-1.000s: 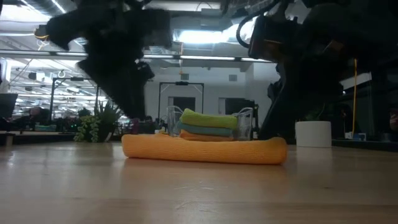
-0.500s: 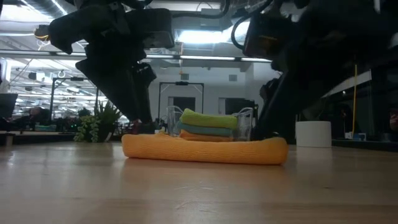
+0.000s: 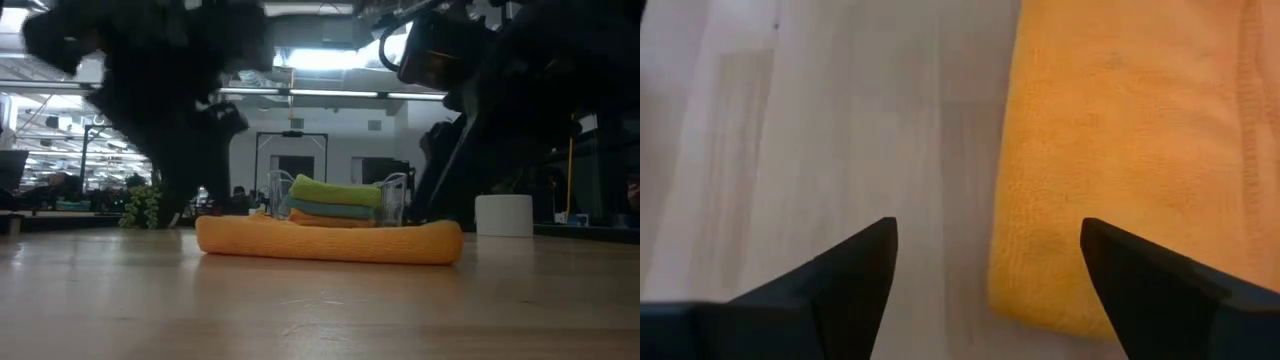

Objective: Fold microfiber towels
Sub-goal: Fold the orange towel

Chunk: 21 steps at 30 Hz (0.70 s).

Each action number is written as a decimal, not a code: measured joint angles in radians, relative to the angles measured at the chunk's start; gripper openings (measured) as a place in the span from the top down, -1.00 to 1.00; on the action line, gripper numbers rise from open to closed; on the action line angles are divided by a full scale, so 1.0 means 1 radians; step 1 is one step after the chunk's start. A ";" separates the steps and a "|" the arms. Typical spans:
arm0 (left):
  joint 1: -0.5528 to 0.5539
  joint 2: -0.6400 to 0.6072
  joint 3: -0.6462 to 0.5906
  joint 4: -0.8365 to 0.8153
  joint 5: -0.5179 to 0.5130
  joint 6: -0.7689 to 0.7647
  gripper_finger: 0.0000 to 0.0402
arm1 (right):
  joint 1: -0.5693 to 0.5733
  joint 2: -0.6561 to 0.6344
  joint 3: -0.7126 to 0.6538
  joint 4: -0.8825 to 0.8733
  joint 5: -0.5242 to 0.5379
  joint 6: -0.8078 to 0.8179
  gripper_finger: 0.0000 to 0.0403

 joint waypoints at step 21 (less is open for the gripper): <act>0.034 0.112 0.000 0.008 -0.082 -0.017 -0.14 | -0.001 0.127 0.004 0.010 0.134 0.024 -0.39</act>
